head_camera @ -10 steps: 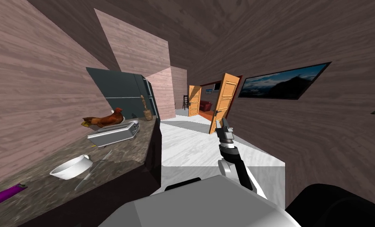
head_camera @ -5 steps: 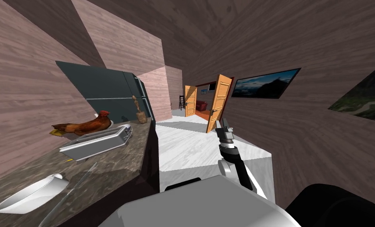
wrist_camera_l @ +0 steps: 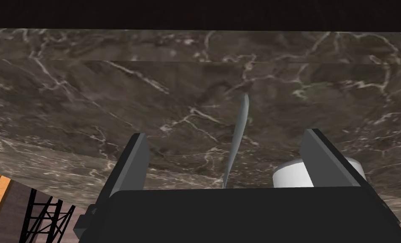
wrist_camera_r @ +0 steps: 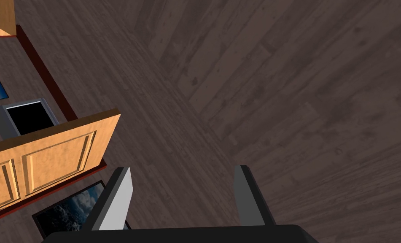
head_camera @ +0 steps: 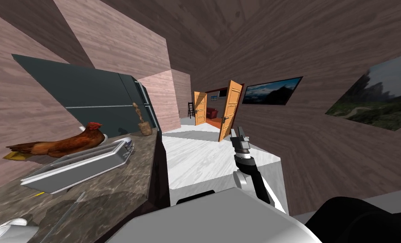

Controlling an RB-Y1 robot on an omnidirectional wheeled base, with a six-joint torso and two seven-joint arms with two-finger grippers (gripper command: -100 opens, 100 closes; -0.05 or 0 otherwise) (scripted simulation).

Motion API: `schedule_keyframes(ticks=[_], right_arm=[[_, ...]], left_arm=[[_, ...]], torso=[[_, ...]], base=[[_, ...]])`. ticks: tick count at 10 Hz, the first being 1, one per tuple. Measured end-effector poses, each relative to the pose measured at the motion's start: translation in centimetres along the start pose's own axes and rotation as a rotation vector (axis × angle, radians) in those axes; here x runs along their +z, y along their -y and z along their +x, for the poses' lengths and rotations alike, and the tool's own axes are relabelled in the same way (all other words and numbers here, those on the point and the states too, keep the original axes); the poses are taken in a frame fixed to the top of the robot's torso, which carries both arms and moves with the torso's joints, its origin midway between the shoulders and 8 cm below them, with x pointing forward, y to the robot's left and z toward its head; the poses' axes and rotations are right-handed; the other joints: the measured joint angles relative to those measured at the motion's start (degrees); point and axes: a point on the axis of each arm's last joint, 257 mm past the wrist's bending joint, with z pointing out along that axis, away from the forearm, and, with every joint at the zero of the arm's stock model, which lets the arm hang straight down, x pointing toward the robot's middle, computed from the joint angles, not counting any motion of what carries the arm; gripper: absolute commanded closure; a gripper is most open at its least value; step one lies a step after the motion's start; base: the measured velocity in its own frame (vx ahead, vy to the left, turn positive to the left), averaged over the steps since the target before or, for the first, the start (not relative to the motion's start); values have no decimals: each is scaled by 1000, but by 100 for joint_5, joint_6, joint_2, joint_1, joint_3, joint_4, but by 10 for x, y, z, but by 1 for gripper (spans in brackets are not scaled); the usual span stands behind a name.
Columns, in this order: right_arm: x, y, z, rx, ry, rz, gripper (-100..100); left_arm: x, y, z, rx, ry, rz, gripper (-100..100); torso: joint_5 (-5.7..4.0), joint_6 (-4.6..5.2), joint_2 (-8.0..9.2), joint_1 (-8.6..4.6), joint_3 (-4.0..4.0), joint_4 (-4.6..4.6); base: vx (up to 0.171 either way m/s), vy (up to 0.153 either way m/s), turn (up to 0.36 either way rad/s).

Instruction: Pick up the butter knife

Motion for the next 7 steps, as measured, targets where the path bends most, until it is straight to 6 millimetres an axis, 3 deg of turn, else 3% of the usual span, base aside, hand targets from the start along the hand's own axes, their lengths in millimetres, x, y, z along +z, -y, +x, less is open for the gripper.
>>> schedule_keyframes(ticks=[1, 2, 3, 7], right_arm=[[0, 0, 0, 0, 0, 0, 0], [0, 0, 0, 0, 0, 0, 0], [0, 0, 0, 0, 0, 0, 0], [0, 0, 0, 0, 0, 0, 0]], left_arm=[[0, -7, -8, 5, 6, -14, -100], [0, -8, -9, 4, 8, -16, 0], [0, -7, -9, 4, 8, -16, -100], [4, -19, 9, -41, 13, -38, -100]], torso=[[1, 1, -9, 3, -5, -2], [-2, -6, 7, -18, 3, 1], [-7, -6, 23, -36, 13, 5], [-9, -6, 47, -40, 28, 11]], base=[[50, 60, -49], [9, 12, 4], [-13, 14, -178], [-29, 20, -137]])
